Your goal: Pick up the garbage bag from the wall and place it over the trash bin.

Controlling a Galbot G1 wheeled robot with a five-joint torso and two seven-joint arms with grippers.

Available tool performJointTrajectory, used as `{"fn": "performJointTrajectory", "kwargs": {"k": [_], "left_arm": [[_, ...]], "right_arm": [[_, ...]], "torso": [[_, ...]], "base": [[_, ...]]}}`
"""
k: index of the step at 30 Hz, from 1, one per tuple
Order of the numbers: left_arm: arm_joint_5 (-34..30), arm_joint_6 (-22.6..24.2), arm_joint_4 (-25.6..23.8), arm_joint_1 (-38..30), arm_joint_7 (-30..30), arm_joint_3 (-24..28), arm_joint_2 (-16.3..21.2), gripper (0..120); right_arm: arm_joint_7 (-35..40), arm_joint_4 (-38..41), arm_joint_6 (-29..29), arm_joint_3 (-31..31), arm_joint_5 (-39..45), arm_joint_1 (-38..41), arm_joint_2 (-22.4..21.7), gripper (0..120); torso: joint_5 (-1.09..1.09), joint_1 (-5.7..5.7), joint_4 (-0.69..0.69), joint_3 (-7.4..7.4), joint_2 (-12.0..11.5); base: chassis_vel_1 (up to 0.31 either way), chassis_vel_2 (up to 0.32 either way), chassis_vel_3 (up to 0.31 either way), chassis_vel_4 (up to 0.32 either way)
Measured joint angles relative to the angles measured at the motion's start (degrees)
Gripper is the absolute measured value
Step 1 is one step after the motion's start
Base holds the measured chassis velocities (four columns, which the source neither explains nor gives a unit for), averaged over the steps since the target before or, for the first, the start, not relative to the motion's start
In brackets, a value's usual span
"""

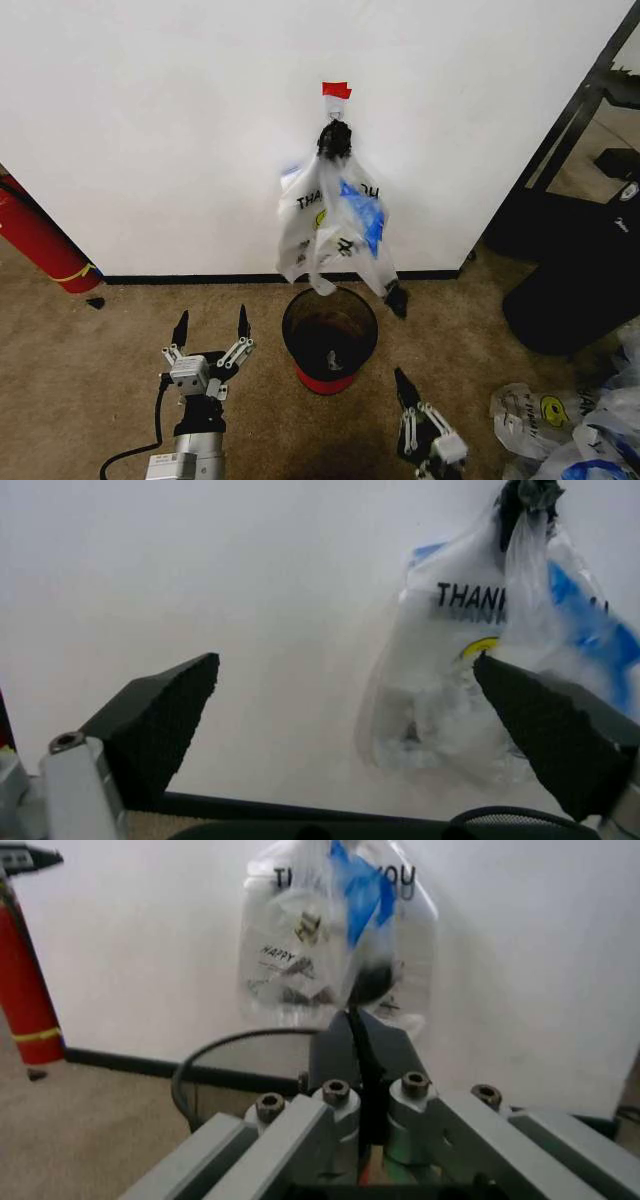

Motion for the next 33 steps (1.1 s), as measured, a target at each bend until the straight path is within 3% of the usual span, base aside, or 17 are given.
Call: {"fn": "performJointTrajectory", "kwargs": {"k": [10, 17, 20, 24, 33], "left_arm": [[-0.8, 1.1, -1.2, -0.4, 0.3, 1.3, 1.6, 100], [-5.9, 4.9, -5.9, -1.1, 1.4, 2.0, 7.3, 100], [-6.9, 6.8, -8.7, -0.7, 2.0, 1.2, 10.0, 100], [-5.7, 7.5, -8.0, -2.9, 2.5, 1.9, 11.3, 100], [-6.2, 8.0, -5.2, -6.1, 2.5, 5.5, 11.1, 100]], "right_arm": [[1.9, 1.0, -1.2, -0.1, 0.5, 1.8, 0.7, 0], [1.9, 3.5, -6.8, -0.3, 6.3, 4.8, -0.4, 0], [0.9, 5.0, -15.2, -0.5, 13.5, 9.2, -1.9, 13], [-1.1, 6.7, -25.1, -0.4, 22.9, 15.8, -3.7, 29], [-2.1, 2.5, -34.2, 0.3, 35.0, 32.5, -6.1, 58]], "torso": [[0.0, 0.0, 0.0, 0.0, 0.0], [-0.01, 0.0, -0.01, 0.01, 0.0], [0.02, 0.0, 0.05, 0.01, 0.0], [0.0, 0.01, -0.01, 0.01, 0.0], [0.01, 0.01, 0.03, 0.02, 0.0]], "base": [[0.0, 0.0, 0.0, 0.0], [0.0, 0.0, 0.0, 0.0], [0.0, 0.0, 0.0, 0.0], [0.0, 0.0, 0.0, 0.0], [0.0, 0.0, 0.0, 0.0]]}}
